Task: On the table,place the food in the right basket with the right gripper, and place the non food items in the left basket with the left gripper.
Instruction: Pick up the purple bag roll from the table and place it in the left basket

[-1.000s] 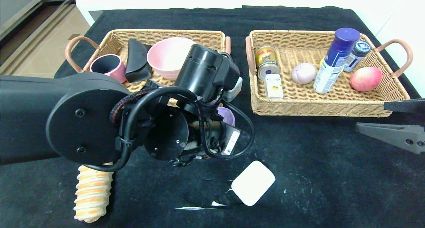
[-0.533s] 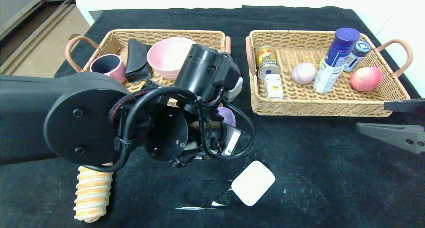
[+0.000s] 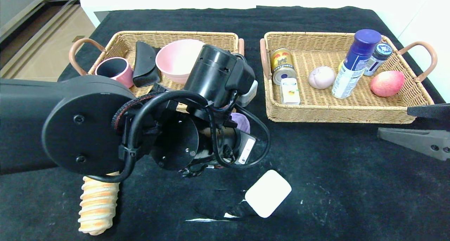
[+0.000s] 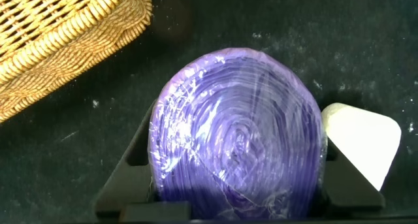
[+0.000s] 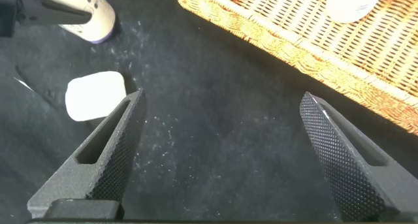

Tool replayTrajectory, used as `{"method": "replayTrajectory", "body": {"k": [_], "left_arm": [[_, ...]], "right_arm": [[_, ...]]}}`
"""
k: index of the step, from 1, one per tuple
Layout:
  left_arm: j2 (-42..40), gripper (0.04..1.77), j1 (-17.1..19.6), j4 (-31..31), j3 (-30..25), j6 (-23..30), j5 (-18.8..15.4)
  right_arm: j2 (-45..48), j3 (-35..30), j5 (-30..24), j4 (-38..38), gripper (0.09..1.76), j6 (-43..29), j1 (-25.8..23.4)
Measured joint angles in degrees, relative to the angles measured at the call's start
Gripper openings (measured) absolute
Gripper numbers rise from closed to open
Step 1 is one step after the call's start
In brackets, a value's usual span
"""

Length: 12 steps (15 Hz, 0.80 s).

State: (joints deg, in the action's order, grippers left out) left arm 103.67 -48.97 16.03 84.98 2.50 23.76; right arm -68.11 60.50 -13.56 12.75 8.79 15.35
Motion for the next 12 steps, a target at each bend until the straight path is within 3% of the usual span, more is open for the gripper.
{"method": "replayTrajectory", "body": {"k": [12], "left_arm": [[-5.5,1.0,-0.5,1.1,-0.6,0.5,0.2]], "right_arm": [[0.5,0.1,0.0,0.0,1.71,0.0,0.0]]}}
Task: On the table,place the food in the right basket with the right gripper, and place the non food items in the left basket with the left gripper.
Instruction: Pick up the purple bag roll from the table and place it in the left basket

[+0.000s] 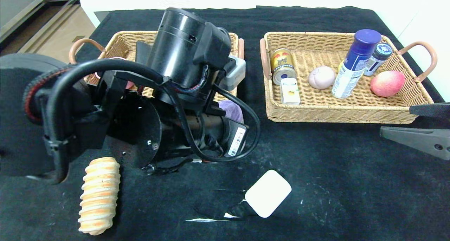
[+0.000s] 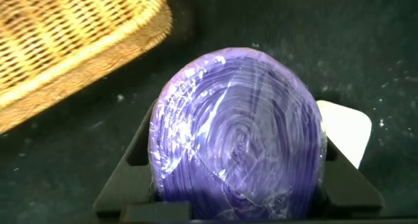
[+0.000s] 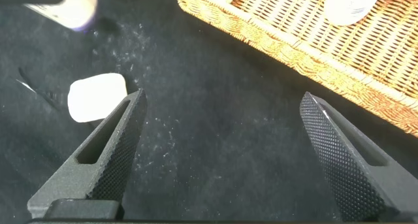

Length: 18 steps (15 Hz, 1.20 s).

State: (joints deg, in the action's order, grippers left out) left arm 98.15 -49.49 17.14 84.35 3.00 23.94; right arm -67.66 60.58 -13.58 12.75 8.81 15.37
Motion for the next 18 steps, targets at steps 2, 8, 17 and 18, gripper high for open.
{"method": "replayTrajectory", "body": {"k": [2,8,17,18], "left_arm": [[-1.0,1.0,0.0,1.2,0.4,0.0,0.0],[-3.9,1.0,0.2,4.9,3.9,-0.5,1.2],[-4.5,1.0,11.2,4.9,13.7,-4.4,-4.3],[-4.5,1.0,13.1,4.7,14.3,-4.5,-6.6]], "right_arm": [[-0.1,0.0,0.0,0.0,1.71,0.0,0.0],[-0.2,0.0,0.0,0.0,1.71,0.0,0.0],[-0.2,0.0,0.0,0.0,1.71,0.0,0.0],[-0.2,0.0,-0.1,0.0,1.71,0.0,0.0]]}}
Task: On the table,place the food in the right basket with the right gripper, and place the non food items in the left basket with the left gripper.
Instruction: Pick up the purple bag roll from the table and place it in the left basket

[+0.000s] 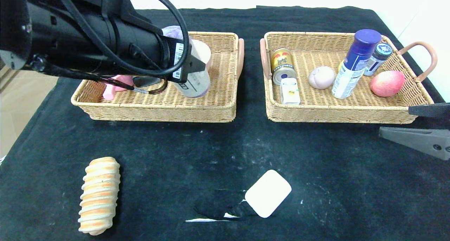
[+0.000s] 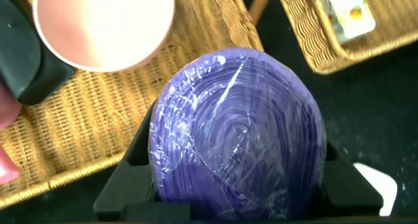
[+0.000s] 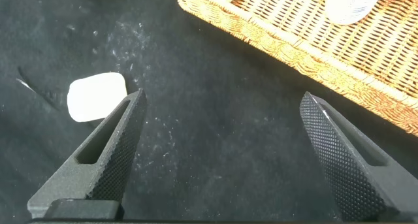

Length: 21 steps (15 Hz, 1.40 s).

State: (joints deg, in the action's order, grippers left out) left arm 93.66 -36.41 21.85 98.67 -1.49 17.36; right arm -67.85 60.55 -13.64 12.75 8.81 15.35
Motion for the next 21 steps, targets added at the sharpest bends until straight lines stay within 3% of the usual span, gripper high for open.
{"method": "replayTrajectory", "body": {"k": [3,10,17,19,21], "left_arm": [[0.1,1.0,5.3,-0.5,1.7,0.0,-5.9],[1.6,1.0,16.5,-8.4,2.3,0.4,-18.4],[4.1,1.0,24.2,-13.6,1.9,0.7,-28.4],[4.9,1.0,26.0,-13.9,2.0,0.6,-29.9],[5.9,1.0,27.5,-18.2,2.0,0.6,-31.4]], "right_arm": [[-0.2,-0.1,0.0,0.0,1.71,0.0,0.0],[-0.7,-0.1,0.0,0.0,1.71,0.0,0.1],[-0.8,-0.1,0.1,0.0,1.71,0.0,0.0],[-0.8,-0.1,0.1,0.0,1.71,0.0,0.0],[-0.9,-0.1,0.1,0.0,1.71,0.0,0.0]]}}
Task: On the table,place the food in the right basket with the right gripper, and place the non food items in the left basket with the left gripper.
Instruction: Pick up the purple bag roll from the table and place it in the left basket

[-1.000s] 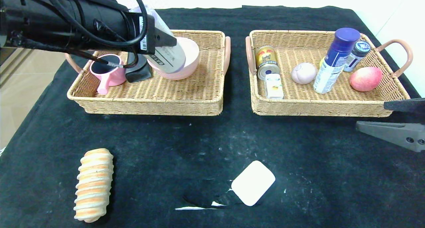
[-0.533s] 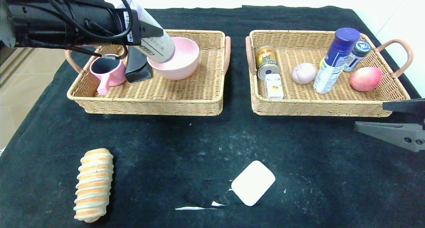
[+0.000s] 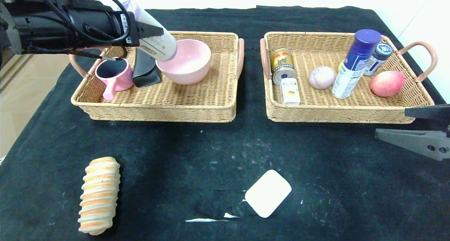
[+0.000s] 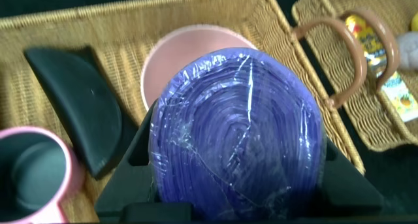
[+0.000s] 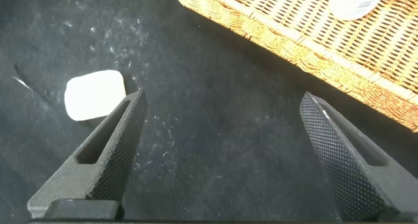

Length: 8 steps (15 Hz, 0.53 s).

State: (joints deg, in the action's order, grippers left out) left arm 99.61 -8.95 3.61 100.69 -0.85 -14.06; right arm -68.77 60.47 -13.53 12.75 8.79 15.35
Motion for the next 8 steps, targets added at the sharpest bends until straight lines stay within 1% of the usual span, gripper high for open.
{"method": "replayTrajectory", "body": {"k": [1,3,6,8], "left_arm": [[0.5,1.0,0.7,-1.5,-0.2,0.0,-1.3],[1.5,0.99,1.9,-2.1,-0.3,0.0,-2.7],[3.2,0.99,2.6,-2.6,0.4,0.0,-3.1],[4.1,0.99,2.7,-5.2,0.5,0.0,-3.4]], "right_arm": [[-0.1,0.0,0.0,0.0,1.71,0.0,0.0],[-0.2,0.0,0.1,0.0,1.71,0.0,0.0],[-0.3,0.0,0.1,0.0,1.71,0.0,0.0],[-0.3,0.0,0.1,0.0,1.71,0.0,0.0]]}}
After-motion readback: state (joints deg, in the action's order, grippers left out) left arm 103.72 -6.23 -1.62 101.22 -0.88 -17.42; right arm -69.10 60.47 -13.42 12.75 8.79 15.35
